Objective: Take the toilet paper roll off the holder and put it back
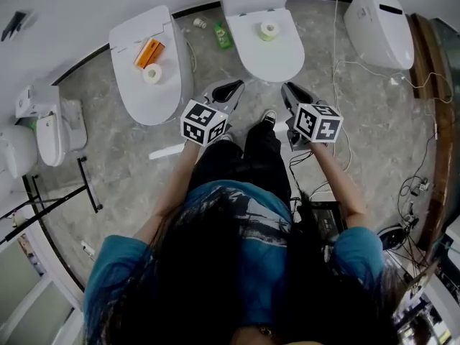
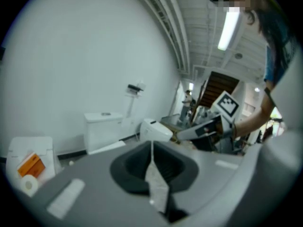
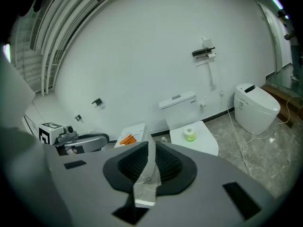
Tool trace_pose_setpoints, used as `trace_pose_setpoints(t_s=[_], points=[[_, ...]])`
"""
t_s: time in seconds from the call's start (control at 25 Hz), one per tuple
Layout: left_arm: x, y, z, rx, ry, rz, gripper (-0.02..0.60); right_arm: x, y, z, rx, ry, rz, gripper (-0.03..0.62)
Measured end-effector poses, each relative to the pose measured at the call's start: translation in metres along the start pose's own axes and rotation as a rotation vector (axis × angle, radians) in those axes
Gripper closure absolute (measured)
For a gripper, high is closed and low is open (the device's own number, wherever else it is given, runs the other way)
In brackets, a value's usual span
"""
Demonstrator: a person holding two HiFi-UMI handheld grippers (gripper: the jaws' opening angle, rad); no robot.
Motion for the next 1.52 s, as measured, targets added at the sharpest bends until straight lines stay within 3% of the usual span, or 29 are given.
trace_pose_setpoints(t_s=[0.28,0.6,0.84,1.12,1.52], points=[[0.048,0.001,0.029,0.015,0.004,0.061,0.581,0.006,0.056,0.051,-0.038,0.025,0.03,0.553],[0.061,-0.028,0.025,0.007,-0.037,0.102,0.58,0.036,0.087,0.055,0.025,0.036,0.018,0.556],[0.071,-0.054,0.026,0.007,-0.052,0.077,0.581,0.053,0.095,0.055,0.061,0.043,-0.03,0.556],[0.079,-0.115,0.035,0.024,-0.06,0.025,0.58,0.1,0.08,0.07,0.064,0.068,-0.099,0.56],[0.082,-0.171,0.059,0.017,-0.062,-0.027,0.58,0.134,0.065,0.099,0.111,0.093,-0.155,0.565]])
Point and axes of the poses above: the fingertips, and each gripper's own axes: x backward along the fingers, y to its left, z out of its underside, the point moved 7 cm from there along x, backward along the fingers
